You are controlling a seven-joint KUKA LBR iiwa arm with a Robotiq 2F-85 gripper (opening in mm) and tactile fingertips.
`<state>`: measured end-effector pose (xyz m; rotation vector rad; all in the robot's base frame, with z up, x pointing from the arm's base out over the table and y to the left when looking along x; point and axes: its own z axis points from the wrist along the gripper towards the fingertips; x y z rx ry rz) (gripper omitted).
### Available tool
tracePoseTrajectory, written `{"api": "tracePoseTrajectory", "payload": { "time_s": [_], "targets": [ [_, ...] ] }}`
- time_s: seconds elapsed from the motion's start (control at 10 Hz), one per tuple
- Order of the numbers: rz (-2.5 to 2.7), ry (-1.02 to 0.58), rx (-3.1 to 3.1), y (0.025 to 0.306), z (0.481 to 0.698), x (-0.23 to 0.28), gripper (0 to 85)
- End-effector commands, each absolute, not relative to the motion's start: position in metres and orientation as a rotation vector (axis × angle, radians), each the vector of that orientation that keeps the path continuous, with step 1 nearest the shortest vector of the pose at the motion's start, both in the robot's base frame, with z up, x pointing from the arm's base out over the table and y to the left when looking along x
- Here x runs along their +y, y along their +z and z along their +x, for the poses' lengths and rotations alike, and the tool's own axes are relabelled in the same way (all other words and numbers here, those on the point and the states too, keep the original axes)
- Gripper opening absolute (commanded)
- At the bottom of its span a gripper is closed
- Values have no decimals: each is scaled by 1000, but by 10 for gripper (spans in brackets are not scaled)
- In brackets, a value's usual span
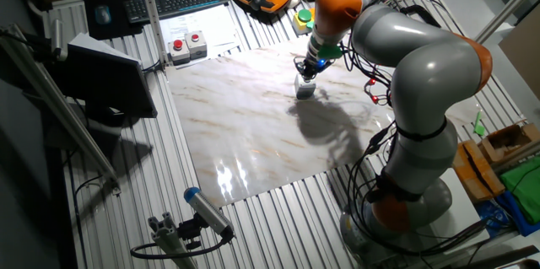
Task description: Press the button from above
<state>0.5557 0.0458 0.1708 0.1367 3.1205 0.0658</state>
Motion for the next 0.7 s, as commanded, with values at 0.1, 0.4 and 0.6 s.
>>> {"api": "tracePoseTrajectory", "payload": {
  "time_s": [0.1, 0.4, 0.6],
  "targets": [
    [136, 62, 3113, 168, 556, 45, 7],
    [148, 79, 3102, 154, 560, 49, 7],
    [182, 133, 3083, 147, 565, 50, 7]
  ]
}}
